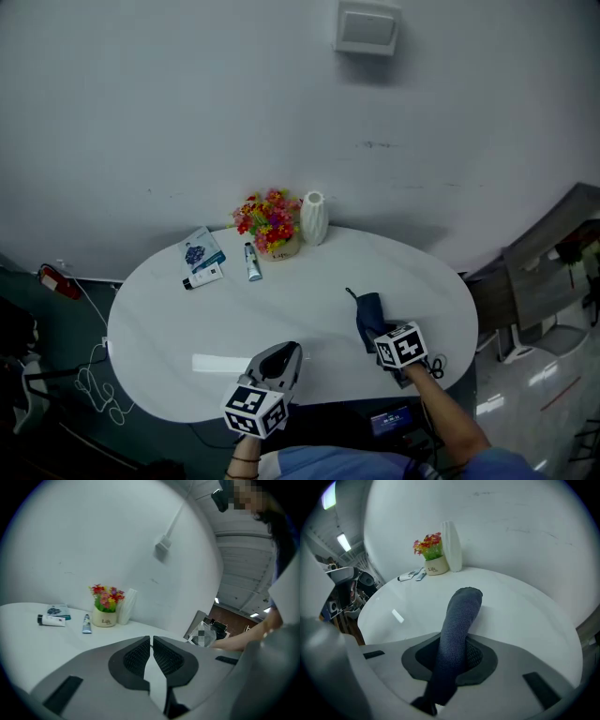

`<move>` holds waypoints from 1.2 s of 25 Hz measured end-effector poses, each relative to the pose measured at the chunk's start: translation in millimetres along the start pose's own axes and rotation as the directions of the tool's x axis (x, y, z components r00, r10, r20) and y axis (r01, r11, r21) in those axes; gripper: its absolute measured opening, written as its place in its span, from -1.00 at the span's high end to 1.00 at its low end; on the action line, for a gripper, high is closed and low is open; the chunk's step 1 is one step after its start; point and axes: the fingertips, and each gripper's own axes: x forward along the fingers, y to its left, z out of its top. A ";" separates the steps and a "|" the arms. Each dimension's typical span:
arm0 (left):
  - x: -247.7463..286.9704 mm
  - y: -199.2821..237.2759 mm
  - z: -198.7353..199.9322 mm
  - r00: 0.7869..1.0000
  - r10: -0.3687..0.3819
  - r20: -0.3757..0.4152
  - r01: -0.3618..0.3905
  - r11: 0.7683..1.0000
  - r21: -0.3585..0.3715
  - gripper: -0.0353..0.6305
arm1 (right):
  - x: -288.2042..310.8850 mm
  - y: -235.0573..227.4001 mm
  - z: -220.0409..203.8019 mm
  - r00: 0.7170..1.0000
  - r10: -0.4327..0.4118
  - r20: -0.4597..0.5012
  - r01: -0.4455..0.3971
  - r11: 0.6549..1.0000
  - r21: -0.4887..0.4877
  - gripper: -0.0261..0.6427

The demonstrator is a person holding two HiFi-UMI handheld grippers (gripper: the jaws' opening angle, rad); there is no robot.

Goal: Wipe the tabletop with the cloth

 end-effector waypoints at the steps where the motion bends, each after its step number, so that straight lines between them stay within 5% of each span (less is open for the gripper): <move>1: 10.9 -15.5 0.2 1.000 -0.024 -0.005 0.024 1.000 0.009 0.82 | -6.4 -16.2 -5.0 1.000 -0.013 0.002 0.013 1.000 0.013 0.71; 8: 67.5 -116.4 -5.2 0.976 -0.205 -0.076 0.211 0.973 0.091 0.82 | -56.7 -123.0 -41.7 0.989 -0.150 0.018 0.146 0.979 0.141 0.71; 19: 95.6 -216.0 -20.8 0.902 -0.396 -0.175 0.425 0.887 0.182 0.82 | -124.6 -239.2 -112.2 0.934 -0.356 -0.020 0.344 0.884 0.318 0.71; 23: 92.4 -214.3 -24.7 0.907 -0.383 -0.175 0.412 0.895 0.171 0.82 | -140.1 -264.1 -131.1 0.916 -0.398 -0.047 0.388 0.854 0.345 0.71; 30: 68.2 -176.7 -23.1 0.948 -0.280 -0.150 0.303 0.940 0.159 0.82 | -143.0 -260.5 -127.6 0.918 -0.396 -0.011 0.371 0.848 0.379 0.71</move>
